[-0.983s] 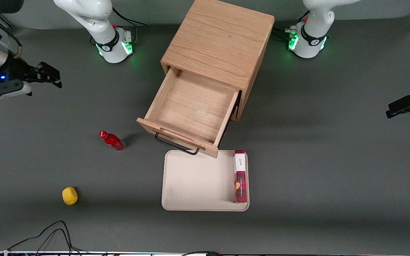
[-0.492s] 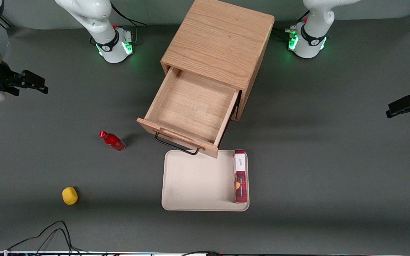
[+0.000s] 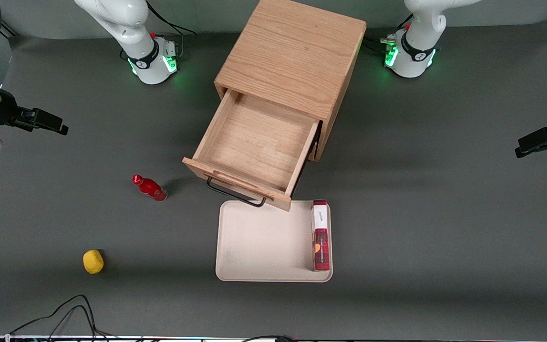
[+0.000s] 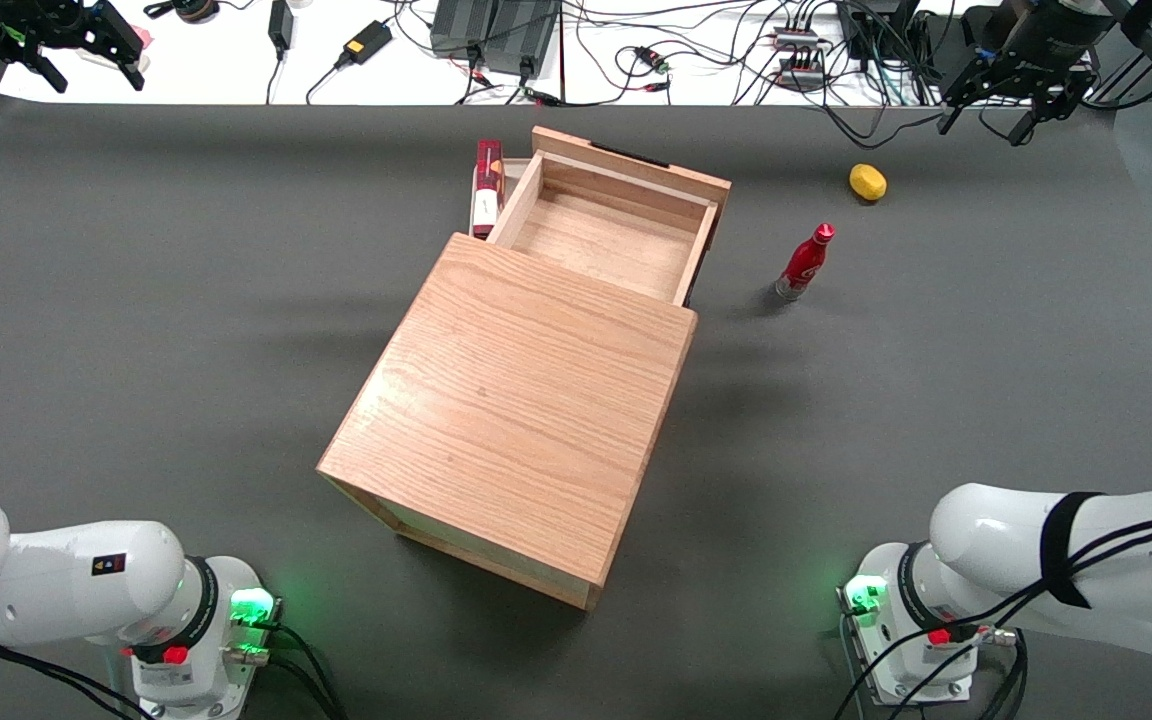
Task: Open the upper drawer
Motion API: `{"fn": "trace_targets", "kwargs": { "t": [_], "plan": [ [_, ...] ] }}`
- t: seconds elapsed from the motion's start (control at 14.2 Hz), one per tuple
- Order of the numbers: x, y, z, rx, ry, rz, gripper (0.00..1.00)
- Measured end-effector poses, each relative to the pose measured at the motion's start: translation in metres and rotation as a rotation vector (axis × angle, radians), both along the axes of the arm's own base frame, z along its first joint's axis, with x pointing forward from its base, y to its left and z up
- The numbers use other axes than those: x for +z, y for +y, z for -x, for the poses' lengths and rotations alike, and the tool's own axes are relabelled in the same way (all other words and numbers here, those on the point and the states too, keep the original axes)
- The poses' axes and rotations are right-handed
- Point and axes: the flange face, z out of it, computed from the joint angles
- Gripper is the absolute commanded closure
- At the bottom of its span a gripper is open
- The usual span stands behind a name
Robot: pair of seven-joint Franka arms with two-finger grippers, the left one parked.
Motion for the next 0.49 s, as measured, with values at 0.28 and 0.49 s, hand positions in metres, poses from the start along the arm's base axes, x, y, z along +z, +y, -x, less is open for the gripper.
{"fn": "trace_targets", "kwargs": {
  "t": [0.28,0.49],
  "plan": [
    [0.005,-0.01,-0.007,-0.014,-0.013,-0.008,0.0],
    [0.011,-0.025,-0.006,0.044,-0.024,-0.018,0.0]
  ]
}}
